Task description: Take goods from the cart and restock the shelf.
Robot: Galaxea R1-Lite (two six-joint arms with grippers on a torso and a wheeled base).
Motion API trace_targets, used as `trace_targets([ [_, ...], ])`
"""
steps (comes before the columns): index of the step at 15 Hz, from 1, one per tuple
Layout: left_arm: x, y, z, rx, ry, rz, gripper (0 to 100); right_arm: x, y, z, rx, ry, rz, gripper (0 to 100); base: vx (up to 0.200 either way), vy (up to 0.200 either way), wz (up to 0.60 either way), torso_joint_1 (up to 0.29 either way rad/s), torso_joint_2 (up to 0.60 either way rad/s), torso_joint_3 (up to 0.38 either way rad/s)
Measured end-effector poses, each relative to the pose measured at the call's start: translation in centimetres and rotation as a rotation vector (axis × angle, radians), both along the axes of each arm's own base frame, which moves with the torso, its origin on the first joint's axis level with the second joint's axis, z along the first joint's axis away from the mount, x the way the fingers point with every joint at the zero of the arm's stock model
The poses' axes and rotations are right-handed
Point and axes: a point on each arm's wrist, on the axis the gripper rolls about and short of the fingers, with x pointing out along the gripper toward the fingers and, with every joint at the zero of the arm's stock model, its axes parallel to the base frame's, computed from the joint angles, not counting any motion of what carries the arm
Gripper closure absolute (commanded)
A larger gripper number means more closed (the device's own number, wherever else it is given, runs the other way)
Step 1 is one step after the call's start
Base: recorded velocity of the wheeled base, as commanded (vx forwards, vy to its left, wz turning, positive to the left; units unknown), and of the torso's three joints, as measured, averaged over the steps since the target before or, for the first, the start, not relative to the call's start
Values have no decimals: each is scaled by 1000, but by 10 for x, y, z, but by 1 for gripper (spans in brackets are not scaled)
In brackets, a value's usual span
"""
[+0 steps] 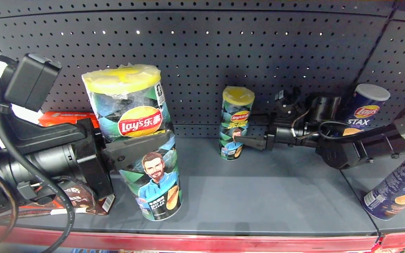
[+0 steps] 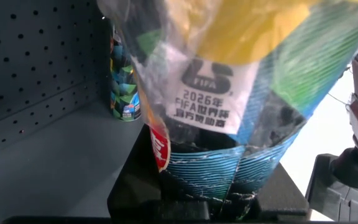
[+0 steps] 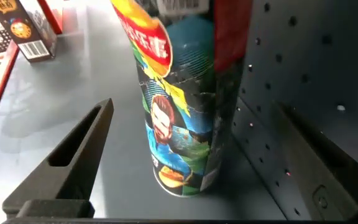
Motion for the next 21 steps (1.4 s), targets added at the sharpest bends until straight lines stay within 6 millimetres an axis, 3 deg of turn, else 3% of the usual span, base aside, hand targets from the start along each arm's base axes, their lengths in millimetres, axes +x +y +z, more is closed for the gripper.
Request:
trace_targets([
  [10,1,0,-1,-1,10,2,100,24,27,-15,9,-21,32,0,0,0,0,0,0,0],
  [16,1,0,-2,0,13,3,100,27,36,-21,8,-17,46,0,0,0,0,0,0,0],
  [17,1,0,-2,1,14,3,100,26,39,-22,8,-20,53,100,0,0,0,0,0,0],
  [21,0,0,-1,-1,11,4,100,25,42,-23,10,-19,48,100,0,0,0,0,0,0],
])
